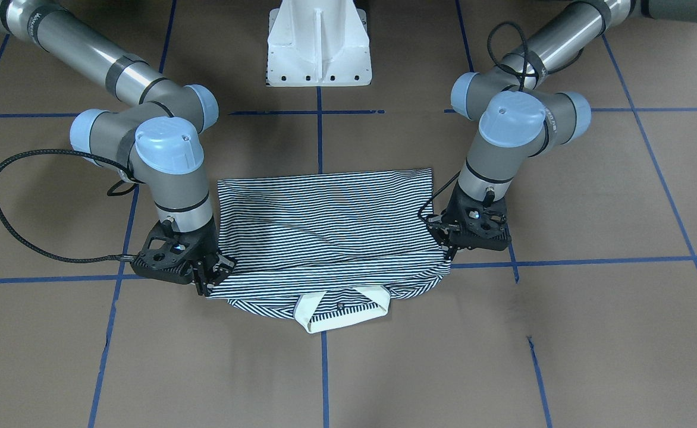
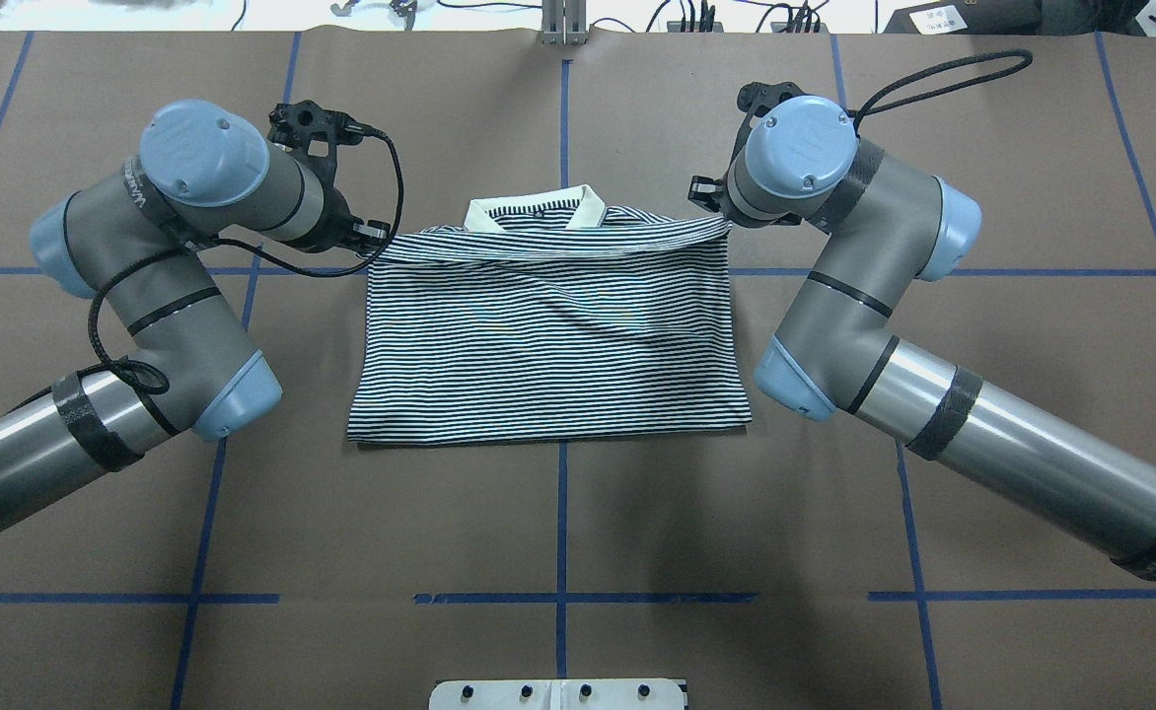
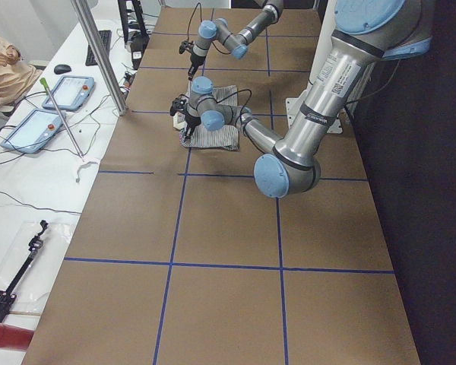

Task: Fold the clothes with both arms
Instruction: 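Open both grippers and release the folded hem, then lower the left gripper to the folded shirt's side edge while raising the right arm away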

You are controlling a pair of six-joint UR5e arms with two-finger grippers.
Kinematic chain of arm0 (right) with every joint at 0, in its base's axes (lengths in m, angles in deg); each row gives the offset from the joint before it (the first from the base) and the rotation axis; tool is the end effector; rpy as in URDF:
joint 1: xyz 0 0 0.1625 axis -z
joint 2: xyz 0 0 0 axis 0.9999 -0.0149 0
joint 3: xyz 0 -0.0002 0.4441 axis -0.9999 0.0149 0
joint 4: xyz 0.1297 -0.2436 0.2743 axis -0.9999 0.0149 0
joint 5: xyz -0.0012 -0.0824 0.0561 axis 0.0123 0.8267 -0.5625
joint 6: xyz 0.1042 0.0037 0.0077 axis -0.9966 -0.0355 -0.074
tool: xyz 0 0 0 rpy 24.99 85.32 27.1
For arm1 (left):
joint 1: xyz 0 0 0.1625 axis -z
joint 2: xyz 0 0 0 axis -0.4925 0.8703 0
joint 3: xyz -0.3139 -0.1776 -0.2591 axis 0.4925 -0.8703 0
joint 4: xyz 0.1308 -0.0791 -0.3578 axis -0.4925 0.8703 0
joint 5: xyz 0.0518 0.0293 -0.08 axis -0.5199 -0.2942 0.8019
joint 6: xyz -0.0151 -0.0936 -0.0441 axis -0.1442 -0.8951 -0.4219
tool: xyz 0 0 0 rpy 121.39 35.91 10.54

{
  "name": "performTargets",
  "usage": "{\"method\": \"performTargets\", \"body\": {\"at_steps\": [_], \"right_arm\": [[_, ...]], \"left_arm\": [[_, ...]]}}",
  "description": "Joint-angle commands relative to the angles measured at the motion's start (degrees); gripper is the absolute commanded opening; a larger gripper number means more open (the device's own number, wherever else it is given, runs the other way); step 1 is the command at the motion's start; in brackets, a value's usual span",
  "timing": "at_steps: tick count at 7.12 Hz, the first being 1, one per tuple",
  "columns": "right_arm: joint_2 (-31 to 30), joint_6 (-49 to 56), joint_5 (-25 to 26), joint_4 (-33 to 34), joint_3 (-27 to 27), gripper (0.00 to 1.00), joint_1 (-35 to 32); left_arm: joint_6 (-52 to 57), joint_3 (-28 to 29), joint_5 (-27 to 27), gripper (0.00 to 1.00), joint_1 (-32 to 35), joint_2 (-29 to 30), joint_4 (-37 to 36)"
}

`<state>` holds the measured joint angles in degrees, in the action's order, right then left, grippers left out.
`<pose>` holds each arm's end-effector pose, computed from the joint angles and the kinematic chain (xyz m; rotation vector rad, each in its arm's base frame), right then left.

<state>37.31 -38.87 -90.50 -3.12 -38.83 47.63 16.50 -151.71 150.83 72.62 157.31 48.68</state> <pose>-0.4707 -0.5811 0.3497 0.2906 -0.7416 0.4028 0.4386 -0.5539 0.3593 0.3810 0.8386 0.0469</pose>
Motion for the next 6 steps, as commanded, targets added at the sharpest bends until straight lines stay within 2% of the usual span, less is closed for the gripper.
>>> {"method": "performTargets", "body": {"at_steps": [1,2,3,4,5,6], "right_arm": [[0.2,0.7,-0.1,0.1,-0.2,1.0,0.0],[0.2,2.2,-0.8,0.2,-1.6,1.0,-0.3],[-0.8,5.3,-3.2,0.8,-4.6,1.0,-2.3],[-4.5,9.5,-9.2,0.7,-8.2,1.0,-5.2],[-7.6,13.4,-10.9,0.7,-11.7,1.0,-6.7],[-8.5,13.5,-10.7,0.7,-12.6,1.0,-6.7]], "left_arm": [[0.6,0.9,-0.1,0.61,0.0,0.1,0.0],[2.9,0.2,0.0,1.0,0.2,0.1,-0.2],[4.8,-1.6,0.3,1.0,0.5,-0.1,-0.3],[4.7,-3.9,0.3,1.0,0.5,-0.4,-0.6],[3.6,-6.6,0.4,1.0,-0.2,-3.3,0.1],[-1.6,-11.0,0.3,1.0,-1.6,-6.4,0.1]]}}
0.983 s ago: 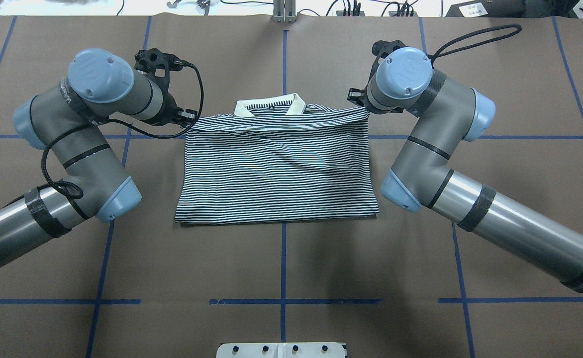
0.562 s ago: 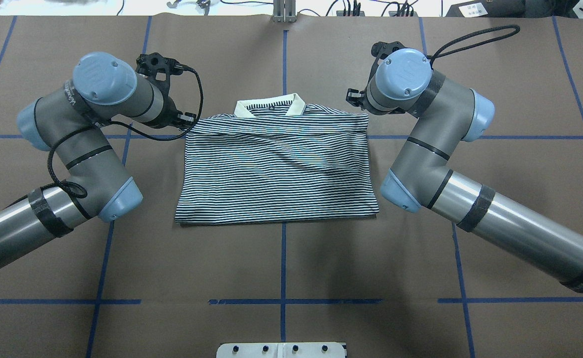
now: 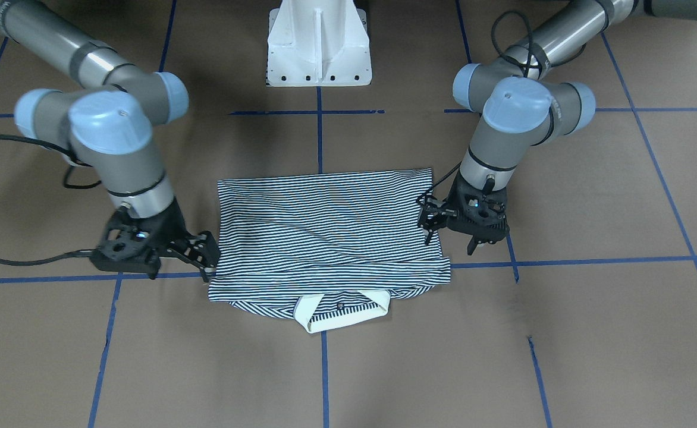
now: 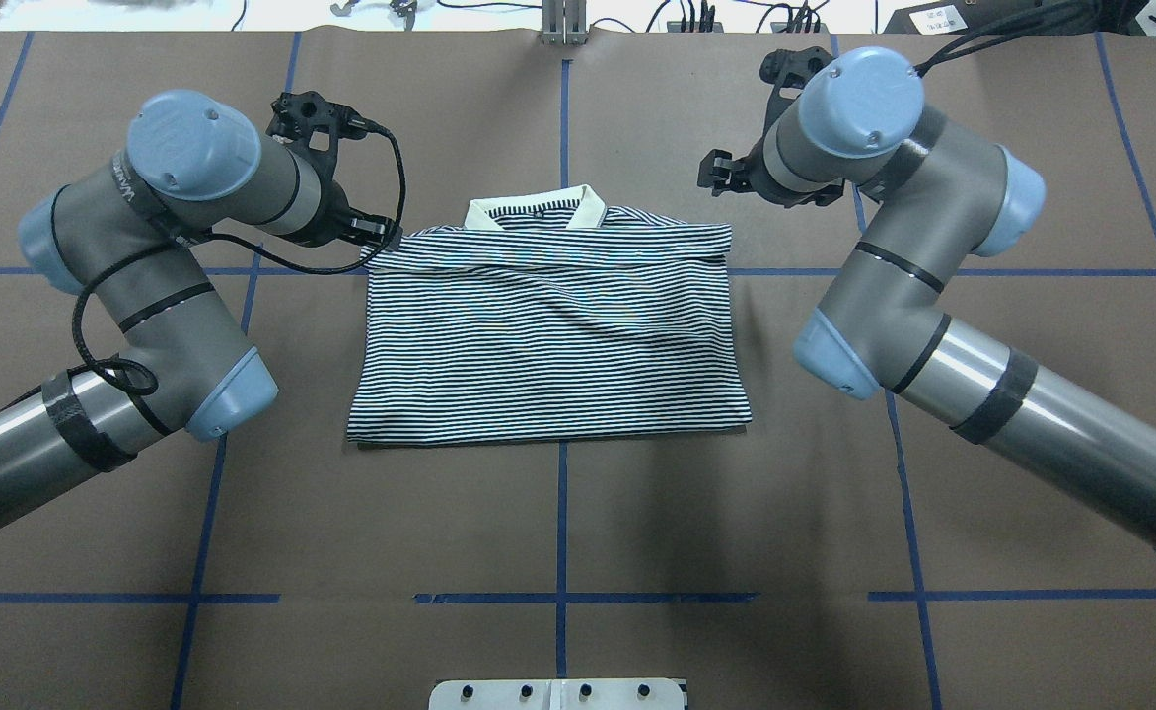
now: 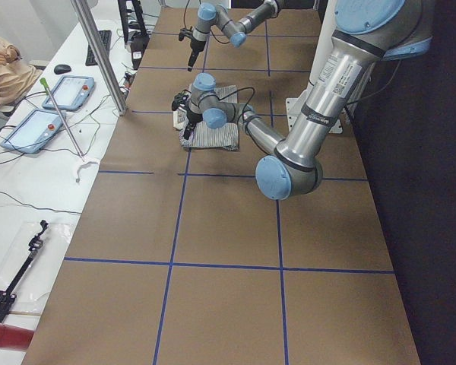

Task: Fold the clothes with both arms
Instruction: 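Lower the left gripper to the folded shirt's side edge while raising the right arm away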

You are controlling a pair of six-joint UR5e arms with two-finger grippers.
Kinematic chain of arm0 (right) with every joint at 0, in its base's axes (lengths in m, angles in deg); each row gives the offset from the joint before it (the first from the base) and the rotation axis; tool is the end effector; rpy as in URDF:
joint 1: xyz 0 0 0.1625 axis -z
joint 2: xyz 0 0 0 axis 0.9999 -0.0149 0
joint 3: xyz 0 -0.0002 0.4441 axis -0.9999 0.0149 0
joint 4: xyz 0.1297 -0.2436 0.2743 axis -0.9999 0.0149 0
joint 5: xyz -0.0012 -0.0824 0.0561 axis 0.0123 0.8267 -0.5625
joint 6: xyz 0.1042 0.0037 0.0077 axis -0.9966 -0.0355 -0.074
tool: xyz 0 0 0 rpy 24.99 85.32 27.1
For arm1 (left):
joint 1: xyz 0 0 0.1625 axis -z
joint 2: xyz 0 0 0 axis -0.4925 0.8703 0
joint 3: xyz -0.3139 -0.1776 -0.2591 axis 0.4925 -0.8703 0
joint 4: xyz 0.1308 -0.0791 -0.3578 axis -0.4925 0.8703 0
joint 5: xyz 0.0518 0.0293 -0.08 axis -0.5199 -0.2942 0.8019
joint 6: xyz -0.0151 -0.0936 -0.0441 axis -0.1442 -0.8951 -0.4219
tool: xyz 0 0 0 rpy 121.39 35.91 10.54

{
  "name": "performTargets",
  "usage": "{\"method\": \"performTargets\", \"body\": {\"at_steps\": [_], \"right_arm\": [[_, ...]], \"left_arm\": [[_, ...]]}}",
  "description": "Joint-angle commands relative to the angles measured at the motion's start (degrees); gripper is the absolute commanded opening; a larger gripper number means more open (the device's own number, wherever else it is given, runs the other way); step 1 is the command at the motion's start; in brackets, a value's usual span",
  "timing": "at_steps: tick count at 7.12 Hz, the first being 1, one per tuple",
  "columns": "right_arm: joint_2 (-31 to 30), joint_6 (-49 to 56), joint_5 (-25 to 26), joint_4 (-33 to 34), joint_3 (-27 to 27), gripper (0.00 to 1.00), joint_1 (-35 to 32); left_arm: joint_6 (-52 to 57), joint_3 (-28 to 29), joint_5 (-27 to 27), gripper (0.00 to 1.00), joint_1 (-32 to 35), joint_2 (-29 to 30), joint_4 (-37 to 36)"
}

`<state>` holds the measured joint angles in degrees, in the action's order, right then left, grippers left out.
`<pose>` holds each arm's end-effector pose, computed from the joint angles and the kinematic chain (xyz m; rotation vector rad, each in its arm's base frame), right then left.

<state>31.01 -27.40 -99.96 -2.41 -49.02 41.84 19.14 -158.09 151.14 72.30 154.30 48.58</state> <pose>-0.3849 -0.5737 0.3455 0.3033 -0.8197 0.2326 0.4188 -0.5295 0.3441 0.4338 0.8746 0.1056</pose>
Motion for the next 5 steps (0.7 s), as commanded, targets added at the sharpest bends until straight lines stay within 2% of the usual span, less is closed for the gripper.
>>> {"method": "performTargets", "body": {"at_steps": [1,2,3,4,5], "right_arm": [[-2.3,2.0,-1.2,0.0,-2.4,1.0,-0.9],[-2.4,2.0,-1.0,0.0,-2.4,1.0,-0.9],[-2.5,2.0,-0.9,0.0,-2.5,1.0,-0.9],[-2.5,2.0,-0.8,0.0,-2.5,1.0,-0.9],[-2.5,2.0,-0.8,-0.1,-2.5,1.0,-0.9]], "left_arm": [[-8.2,-9.2,-0.3,1.0,-5.8,-8.2,0.2],[-12.6,-12.2,-0.6,1.0,-8.3,-11.0,0.9],[-19.6,-11.8,-4.9,0.71,-12.6,-11.6,1.2],[-21.5,-11.1,-7.0,0.46,-15.1,-11.6,1.3],[-21.4,-10.6,-7.2,0.46,-15.3,-11.8,1.3]]}}
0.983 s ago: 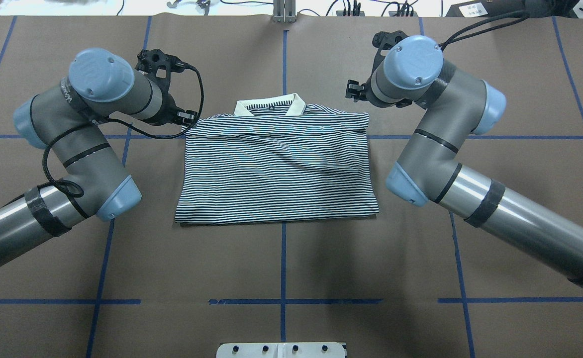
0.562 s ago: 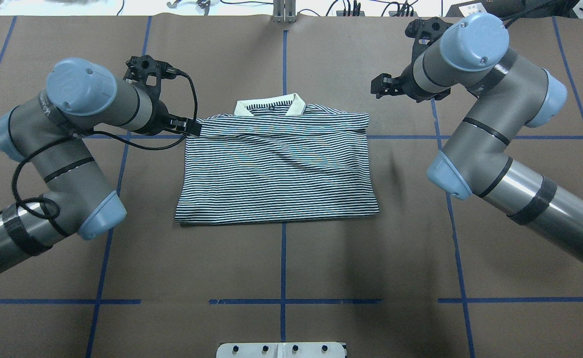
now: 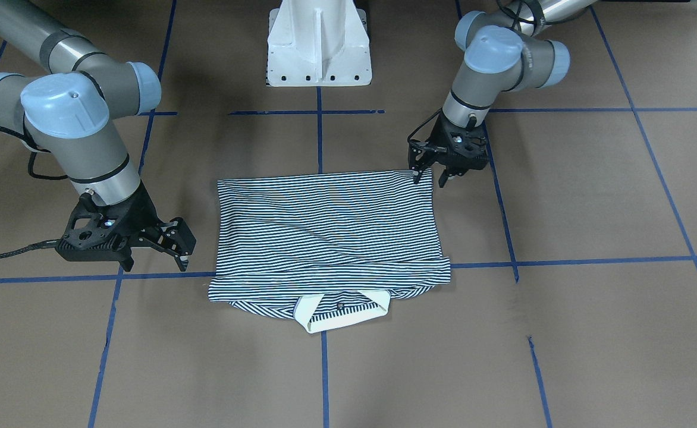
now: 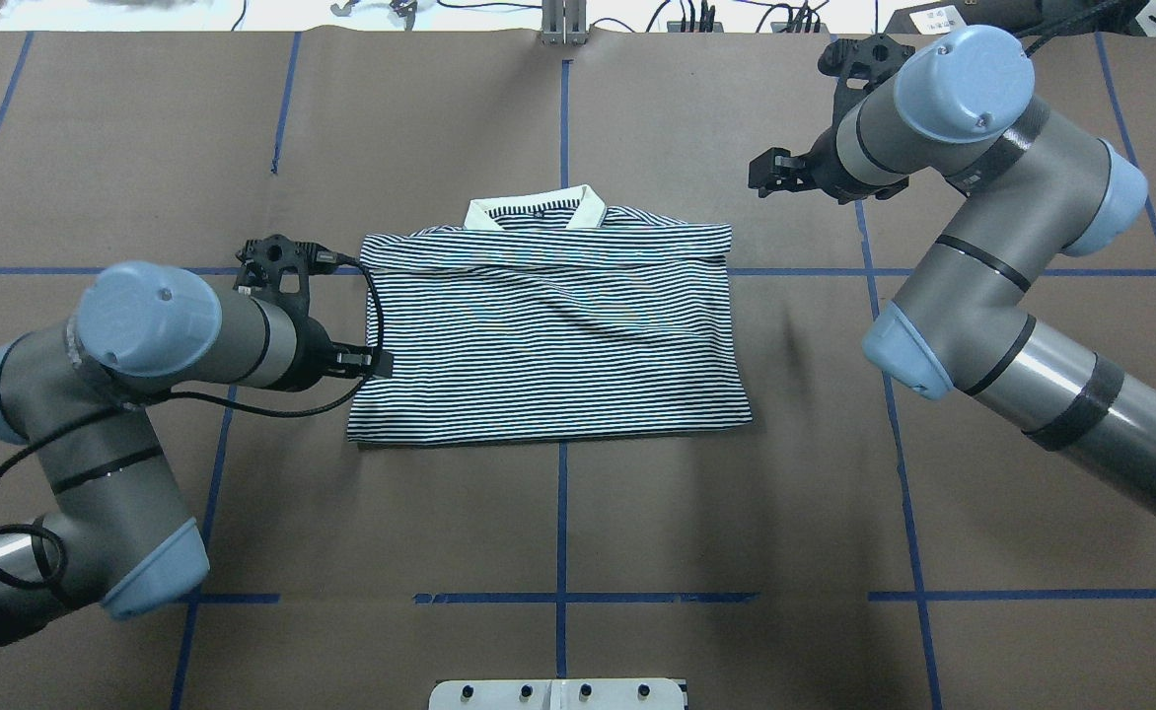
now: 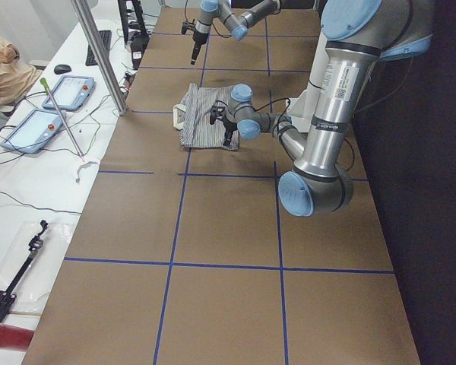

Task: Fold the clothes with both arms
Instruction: 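Lower the left gripper to the folded shirt's side edge while raising the right arm away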

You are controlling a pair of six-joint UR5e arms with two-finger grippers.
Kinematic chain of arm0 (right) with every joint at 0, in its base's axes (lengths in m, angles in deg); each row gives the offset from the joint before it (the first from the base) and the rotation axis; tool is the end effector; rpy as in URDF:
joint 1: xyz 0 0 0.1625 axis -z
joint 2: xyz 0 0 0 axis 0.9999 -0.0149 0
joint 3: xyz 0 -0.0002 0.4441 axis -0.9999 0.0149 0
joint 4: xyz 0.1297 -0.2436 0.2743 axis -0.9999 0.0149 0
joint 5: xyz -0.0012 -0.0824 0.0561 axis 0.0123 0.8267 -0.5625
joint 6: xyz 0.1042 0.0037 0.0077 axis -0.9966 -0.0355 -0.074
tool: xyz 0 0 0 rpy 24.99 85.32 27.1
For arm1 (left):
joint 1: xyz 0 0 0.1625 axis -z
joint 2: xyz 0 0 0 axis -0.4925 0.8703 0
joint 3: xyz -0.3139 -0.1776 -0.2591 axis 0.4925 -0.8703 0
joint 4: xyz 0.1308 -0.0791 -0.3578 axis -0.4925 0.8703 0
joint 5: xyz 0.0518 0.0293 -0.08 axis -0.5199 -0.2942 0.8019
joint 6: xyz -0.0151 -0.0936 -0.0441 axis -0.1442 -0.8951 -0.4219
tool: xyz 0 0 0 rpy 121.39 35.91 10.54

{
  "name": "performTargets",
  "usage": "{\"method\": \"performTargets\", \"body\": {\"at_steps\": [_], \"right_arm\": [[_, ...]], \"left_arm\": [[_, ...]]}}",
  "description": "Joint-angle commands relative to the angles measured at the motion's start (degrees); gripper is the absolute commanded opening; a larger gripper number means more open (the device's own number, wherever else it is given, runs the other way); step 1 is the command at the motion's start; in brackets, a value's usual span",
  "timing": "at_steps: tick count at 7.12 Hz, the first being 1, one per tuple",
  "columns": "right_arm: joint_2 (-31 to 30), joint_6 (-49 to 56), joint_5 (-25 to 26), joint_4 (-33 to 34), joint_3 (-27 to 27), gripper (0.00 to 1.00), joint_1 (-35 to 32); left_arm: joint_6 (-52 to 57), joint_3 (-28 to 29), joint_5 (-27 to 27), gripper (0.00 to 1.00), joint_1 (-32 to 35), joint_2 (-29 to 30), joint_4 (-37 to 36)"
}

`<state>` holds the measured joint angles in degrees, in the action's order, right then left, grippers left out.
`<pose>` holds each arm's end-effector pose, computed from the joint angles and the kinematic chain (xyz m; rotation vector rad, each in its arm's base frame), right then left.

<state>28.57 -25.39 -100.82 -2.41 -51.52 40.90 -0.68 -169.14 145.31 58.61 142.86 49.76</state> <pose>-0.3653 -0.5663 0.3541 0.3133 -0.8202 0.2084 0.4585 -0.3862 0.3801 0.2561 0.9384 -0.0398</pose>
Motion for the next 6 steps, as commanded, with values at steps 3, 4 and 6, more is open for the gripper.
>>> {"method": "performTargets", "body": {"at_steps": [3,4,6], "right_arm": [[-0.1,0.0,0.0,-0.1,0.0,1.0,0.0],[-0.1,0.0,0.0,0.0,0.0,1.0,0.0],[-0.1,0.1,0.0,-0.1,0.1,1.0,0.0]], "left_arm": [[-1.5,0.7,-1.4,0.46,-1.7,-0.3,0.0],[-1.5,0.7,-1.5,0.46,-2.1,-0.3,0.0],[-1.4,0.7,-1.5,0.46,-2.9,-0.3,0.0]]}}
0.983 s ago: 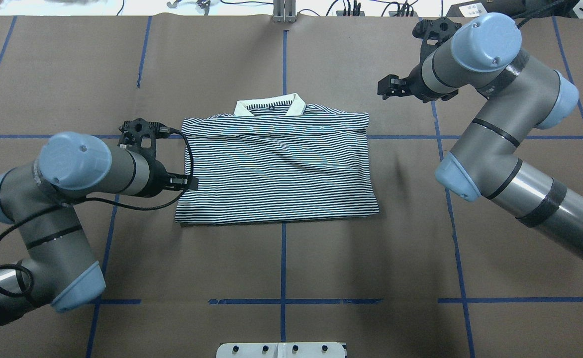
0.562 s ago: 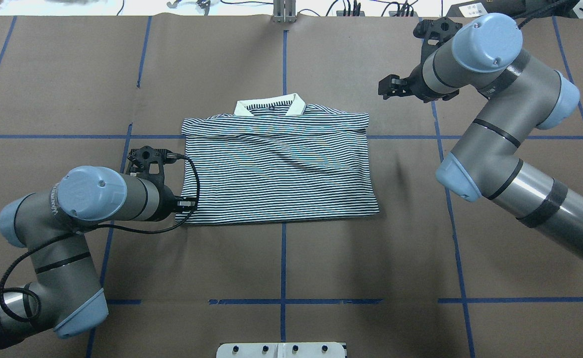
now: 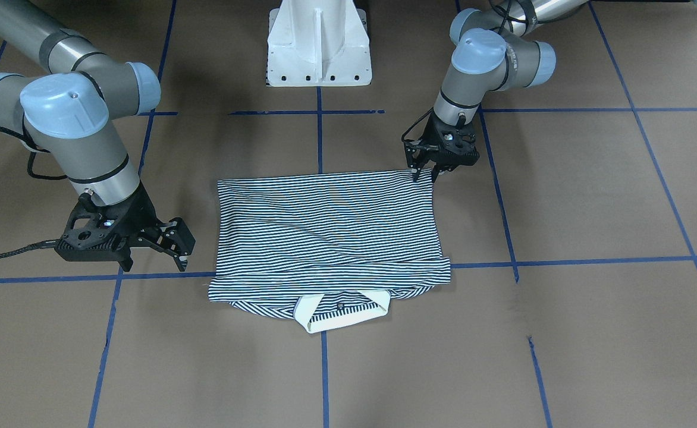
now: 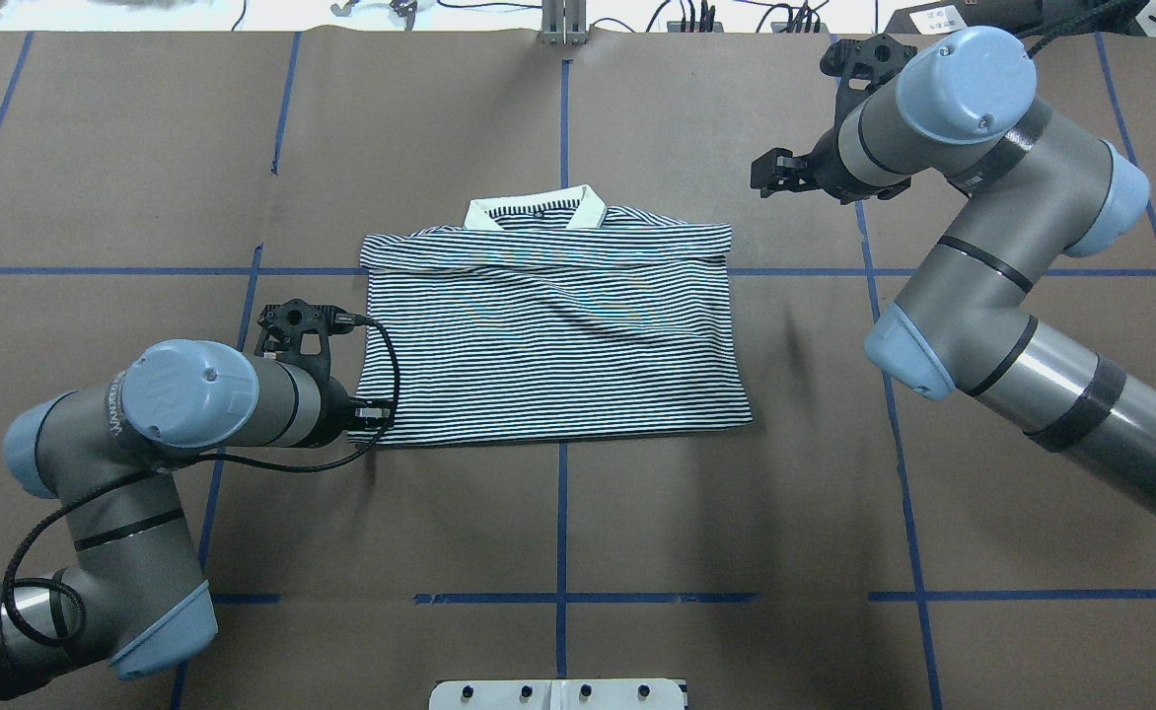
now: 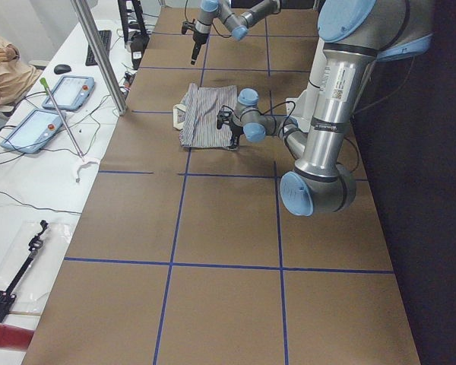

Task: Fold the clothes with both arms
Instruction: 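Lower the left gripper to the folded shirt's side edge while raising the right arm away, then grasp the side edge with the left gripper and fold it toward the middle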

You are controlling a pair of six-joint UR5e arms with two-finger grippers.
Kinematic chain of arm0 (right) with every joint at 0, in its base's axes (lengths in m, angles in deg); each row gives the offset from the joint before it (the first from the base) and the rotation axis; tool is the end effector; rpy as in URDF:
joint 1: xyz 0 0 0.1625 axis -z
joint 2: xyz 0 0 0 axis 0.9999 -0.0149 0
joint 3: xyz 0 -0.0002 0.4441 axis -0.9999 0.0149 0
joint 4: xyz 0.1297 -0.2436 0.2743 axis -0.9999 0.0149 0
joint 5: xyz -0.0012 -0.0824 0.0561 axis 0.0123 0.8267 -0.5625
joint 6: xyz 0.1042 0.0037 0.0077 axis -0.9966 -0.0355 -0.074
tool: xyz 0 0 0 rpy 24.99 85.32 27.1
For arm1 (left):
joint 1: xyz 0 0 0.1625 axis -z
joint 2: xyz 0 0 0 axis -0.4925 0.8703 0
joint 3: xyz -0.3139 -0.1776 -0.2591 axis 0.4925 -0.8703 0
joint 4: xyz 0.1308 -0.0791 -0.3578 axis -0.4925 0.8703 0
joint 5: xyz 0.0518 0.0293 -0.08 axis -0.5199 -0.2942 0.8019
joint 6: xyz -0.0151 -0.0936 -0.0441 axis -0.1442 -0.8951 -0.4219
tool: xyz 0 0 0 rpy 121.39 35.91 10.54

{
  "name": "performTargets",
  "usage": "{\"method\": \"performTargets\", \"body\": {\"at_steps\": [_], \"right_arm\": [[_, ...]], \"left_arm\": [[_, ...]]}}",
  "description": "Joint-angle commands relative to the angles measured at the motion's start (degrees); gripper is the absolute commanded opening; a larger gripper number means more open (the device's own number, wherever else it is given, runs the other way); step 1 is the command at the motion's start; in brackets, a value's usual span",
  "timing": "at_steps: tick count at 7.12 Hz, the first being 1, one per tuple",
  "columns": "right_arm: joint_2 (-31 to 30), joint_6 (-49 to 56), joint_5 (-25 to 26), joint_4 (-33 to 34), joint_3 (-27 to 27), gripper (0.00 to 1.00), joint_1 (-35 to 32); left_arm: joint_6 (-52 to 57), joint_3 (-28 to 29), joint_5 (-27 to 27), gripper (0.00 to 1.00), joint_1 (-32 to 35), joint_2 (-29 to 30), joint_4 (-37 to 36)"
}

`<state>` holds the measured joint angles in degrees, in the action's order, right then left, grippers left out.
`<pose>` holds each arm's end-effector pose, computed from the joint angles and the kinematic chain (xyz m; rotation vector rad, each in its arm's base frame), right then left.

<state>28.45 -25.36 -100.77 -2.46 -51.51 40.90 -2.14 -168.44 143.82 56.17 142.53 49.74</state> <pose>-0.3650 -0.5661 0.3555 0.3133 -0.8186 0.2086 0.4747 -0.3694 0.3895 0.2388 0.9212 -0.0384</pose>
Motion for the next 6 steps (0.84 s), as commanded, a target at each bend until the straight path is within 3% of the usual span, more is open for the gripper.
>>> {"method": "performTargets", "body": {"at_steps": [1,3,6], "right_arm": [[0.1,0.1,0.0,-0.1,0.0,1.0,0.0],[0.1,0.0,0.0,-0.1,0.0,1.0,0.0],[0.0,0.0,0.1,-0.1,0.0,1.0,0.0]], "left_arm": [[-0.1,0.0,-0.1,0.35,-1.0,-0.1,-0.1],[0.0,-0.1,-0.1,0.0,-1.3,-0.5,-0.1],[9.1,0.6,-0.8,0.0,3.0,-1.8,-0.2]]}}
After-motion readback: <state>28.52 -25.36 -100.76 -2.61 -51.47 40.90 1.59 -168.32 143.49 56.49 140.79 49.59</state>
